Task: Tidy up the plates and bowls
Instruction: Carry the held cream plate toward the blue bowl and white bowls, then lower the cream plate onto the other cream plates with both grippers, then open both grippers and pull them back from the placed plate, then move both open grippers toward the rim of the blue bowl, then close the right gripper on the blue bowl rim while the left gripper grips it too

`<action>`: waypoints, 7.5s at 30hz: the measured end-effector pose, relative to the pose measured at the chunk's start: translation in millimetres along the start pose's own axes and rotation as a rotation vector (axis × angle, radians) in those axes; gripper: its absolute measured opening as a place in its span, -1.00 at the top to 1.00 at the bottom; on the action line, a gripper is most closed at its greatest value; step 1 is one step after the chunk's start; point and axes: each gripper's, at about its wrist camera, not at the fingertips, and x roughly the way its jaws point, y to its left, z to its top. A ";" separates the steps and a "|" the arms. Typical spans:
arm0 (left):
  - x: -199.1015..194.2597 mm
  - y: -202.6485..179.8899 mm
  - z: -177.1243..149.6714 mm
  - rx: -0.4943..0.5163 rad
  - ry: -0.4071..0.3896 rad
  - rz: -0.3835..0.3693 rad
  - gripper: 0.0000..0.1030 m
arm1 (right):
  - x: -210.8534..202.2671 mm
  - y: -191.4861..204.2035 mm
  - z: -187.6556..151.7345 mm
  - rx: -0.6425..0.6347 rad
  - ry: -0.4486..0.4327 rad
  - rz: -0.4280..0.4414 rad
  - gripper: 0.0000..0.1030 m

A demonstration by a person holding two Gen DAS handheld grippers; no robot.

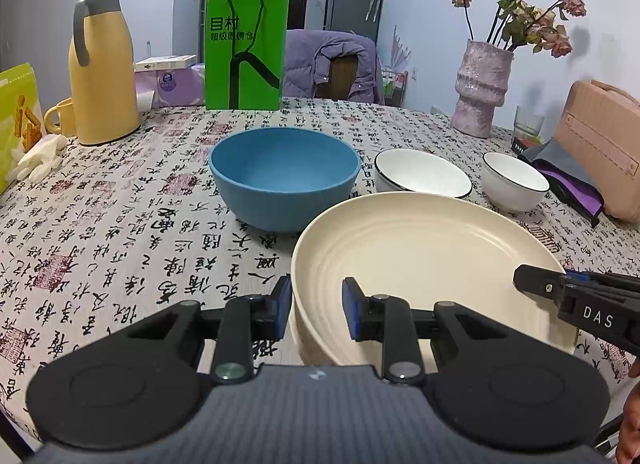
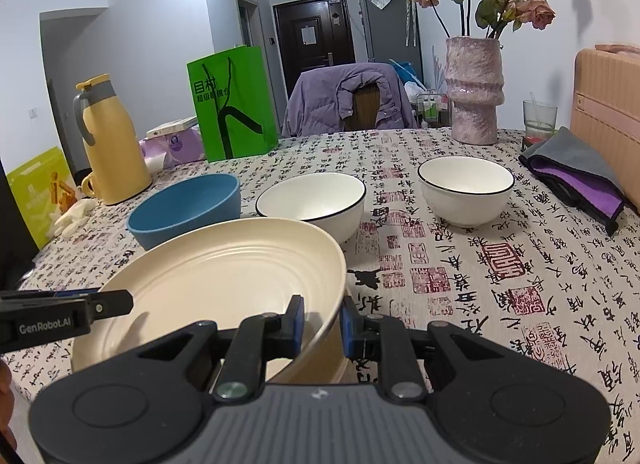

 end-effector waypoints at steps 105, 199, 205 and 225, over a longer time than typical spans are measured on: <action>-55.5 74.5 -45.1 -0.100 -0.159 0.061 -1.00 | -31.9 18.3 -18.2 -0.047 -0.150 0.121 -1.00; 109.5 114.8 98.2 -0.366 0.133 0.092 -0.93 | 196.0 117.0 148.0 -0.385 0.218 0.201 -0.49; 121.3 114.4 94.1 -0.387 0.187 0.081 -0.54 | 212.5 118.8 143.0 -0.387 0.255 0.202 -0.43; 140.1 106.0 88.8 -0.403 0.246 0.050 0.68 | 227.2 125.8 133.0 -0.413 0.308 0.156 0.42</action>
